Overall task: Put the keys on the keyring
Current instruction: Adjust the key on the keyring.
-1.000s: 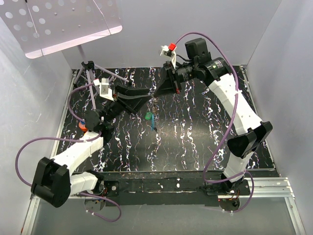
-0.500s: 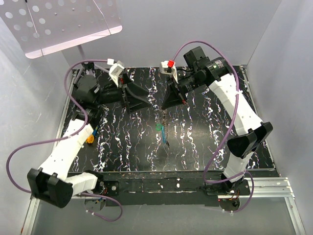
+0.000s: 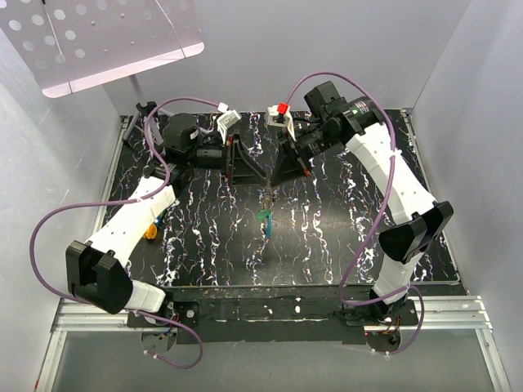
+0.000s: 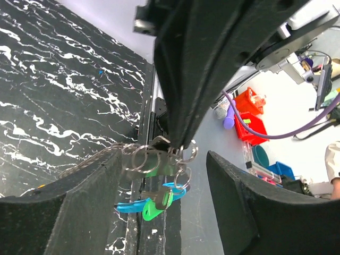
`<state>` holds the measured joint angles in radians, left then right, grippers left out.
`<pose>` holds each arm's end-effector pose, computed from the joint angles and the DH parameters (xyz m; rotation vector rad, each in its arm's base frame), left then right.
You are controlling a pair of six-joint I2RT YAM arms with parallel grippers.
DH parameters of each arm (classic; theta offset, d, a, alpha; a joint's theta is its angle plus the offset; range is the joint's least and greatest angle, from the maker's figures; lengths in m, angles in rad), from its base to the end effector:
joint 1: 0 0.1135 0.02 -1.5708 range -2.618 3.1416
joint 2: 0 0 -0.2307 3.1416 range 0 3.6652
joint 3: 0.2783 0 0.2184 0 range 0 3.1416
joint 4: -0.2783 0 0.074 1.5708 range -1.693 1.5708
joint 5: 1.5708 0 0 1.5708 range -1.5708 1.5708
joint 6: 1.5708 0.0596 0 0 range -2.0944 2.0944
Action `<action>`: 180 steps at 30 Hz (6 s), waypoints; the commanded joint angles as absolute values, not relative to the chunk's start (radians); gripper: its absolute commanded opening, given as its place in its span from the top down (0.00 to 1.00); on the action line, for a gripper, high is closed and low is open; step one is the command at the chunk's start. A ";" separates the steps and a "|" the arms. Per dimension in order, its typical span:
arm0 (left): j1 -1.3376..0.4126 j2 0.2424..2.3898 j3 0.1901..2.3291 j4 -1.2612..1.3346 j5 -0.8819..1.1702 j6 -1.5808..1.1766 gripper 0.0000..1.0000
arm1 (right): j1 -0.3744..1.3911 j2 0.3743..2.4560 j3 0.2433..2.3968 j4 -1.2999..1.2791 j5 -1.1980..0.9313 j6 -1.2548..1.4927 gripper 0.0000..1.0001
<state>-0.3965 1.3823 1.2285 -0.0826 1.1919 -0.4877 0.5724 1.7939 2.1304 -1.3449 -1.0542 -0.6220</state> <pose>0.2432 -0.1619 0.3447 0.8533 1.7890 -1.6609 0.2280 0.2086 0.3769 -1.5841 1.6542 1.2980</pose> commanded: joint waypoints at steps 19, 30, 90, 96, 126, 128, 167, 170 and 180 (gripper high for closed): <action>-0.457 1.407 1.322 -0.192 1.224 -0.380 0.67 | 0.565 1.804 2.123 -1.384 -1.115 -0.572 0.99; -0.457 1.413 1.345 -0.244 1.247 -0.342 1.00 | 0.561 1.802 2.115 -1.382 -1.114 -0.566 0.99; -0.411 1.358 0.923 1.049 1.121 -1.198 1.00 | 0.459 1.646 1.948 -0.925 -1.129 -0.107 0.66; -0.413 1.332 0.934 0.920 1.101 -1.101 1.00 | 0.472 1.629 1.922 -0.956 -1.108 -0.115 0.69; -0.406 1.289 0.954 0.730 1.032 -0.991 1.00 | 0.500 1.634 1.933 -1.037 -1.025 -0.167 0.70; -0.405 1.290 0.956 0.727 1.034 -0.996 1.00 | 0.500 1.635 1.933 -1.038 -1.031 -0.166 0.71; -0.529 1.216 0.720 1.023 0.497 -1.037 1.00 | 0.515 1.621 1.818 -0.838 -1.054 0.038 0.99; -0.531 1.233 0.718 1.048 0.499 -1.045 1.00 | 0.514 1.617 1.804 -0.834 -1.055 0.035 0.99; -0.522 1.264 0.680 1.193 0.543 -1.054 1.00 | 0.405 1.600 1.908 -0.956 -1.131 -0.136 0.73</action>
<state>-0.5209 1.2659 0.6930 1.0527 0.5343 -1.0481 0.4492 1.6463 1.8301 -0.9180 -1.0737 -0.0402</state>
